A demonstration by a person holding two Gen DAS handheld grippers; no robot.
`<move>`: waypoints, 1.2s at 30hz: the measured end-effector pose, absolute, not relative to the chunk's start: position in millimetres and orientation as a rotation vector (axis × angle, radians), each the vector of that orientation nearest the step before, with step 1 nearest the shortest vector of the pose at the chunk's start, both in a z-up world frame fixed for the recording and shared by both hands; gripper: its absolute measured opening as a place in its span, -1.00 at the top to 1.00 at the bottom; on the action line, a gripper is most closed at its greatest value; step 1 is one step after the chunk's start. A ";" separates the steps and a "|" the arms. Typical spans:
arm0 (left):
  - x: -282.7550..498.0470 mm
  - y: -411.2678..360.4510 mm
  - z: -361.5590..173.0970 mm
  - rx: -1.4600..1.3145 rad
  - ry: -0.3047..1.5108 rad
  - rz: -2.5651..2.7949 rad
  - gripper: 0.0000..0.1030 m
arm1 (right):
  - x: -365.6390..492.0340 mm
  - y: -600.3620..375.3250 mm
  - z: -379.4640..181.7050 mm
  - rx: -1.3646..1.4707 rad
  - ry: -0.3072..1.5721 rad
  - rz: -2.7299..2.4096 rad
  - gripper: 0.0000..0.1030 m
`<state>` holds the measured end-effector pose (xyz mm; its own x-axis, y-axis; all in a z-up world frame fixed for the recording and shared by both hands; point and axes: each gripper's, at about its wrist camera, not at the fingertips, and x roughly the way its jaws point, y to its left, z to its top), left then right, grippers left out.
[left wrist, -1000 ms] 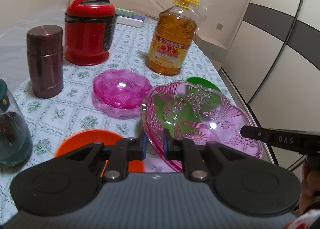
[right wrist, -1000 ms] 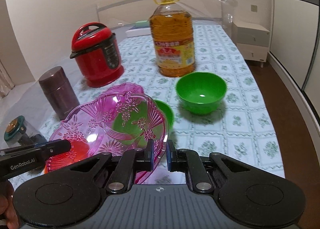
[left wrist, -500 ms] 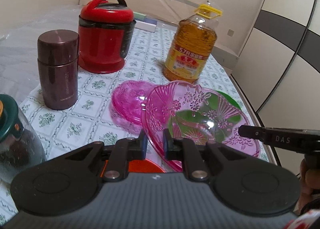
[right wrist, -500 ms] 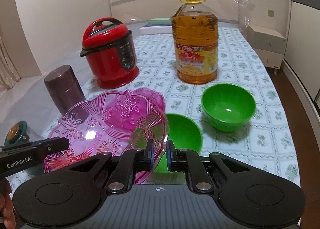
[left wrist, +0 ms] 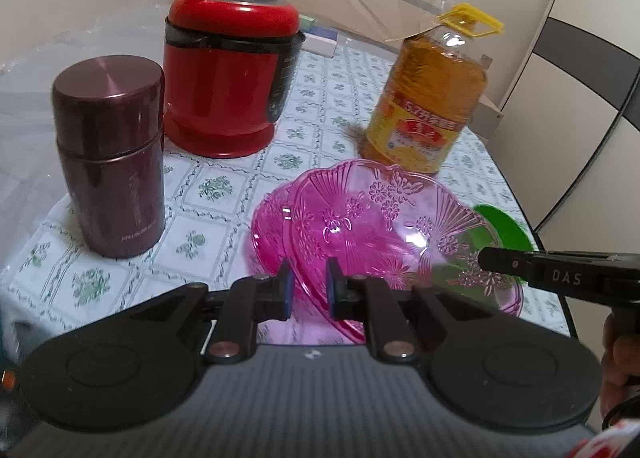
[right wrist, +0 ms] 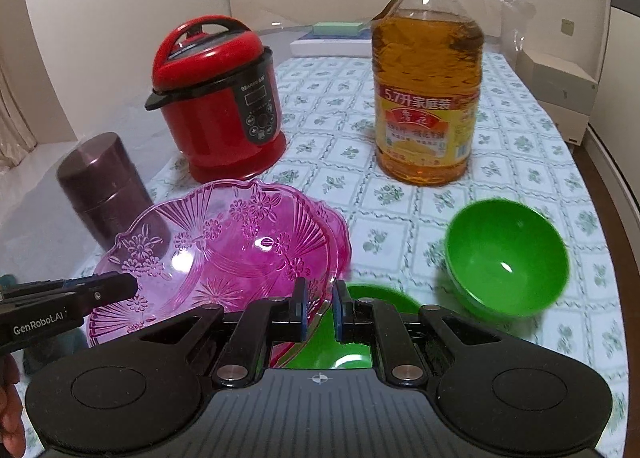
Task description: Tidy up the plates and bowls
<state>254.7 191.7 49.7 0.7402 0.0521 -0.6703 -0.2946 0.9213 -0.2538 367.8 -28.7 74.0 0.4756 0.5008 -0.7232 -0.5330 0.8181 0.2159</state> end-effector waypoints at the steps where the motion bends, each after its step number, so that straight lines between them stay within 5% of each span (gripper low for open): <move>1: 261.1 195.9 46.6 -0.361 0.718 0.194 0.74 | 374.6 -25.1 70.4 -0.045 0.874 0.633 0.77; 36: 346.3 233.5 -34.5 -0.320 0.803 0.193 0.71 | 465.4 37.7 -16.3 -0.147 0.957 0.622 0.74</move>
<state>346.3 233.5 -34.5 0.6803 0.0484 -0.7313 -0.2893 0.9345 -0.2073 465.4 37.7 -16.3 0.4175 0.4306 -0.8002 -0.5565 0.8173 0.1494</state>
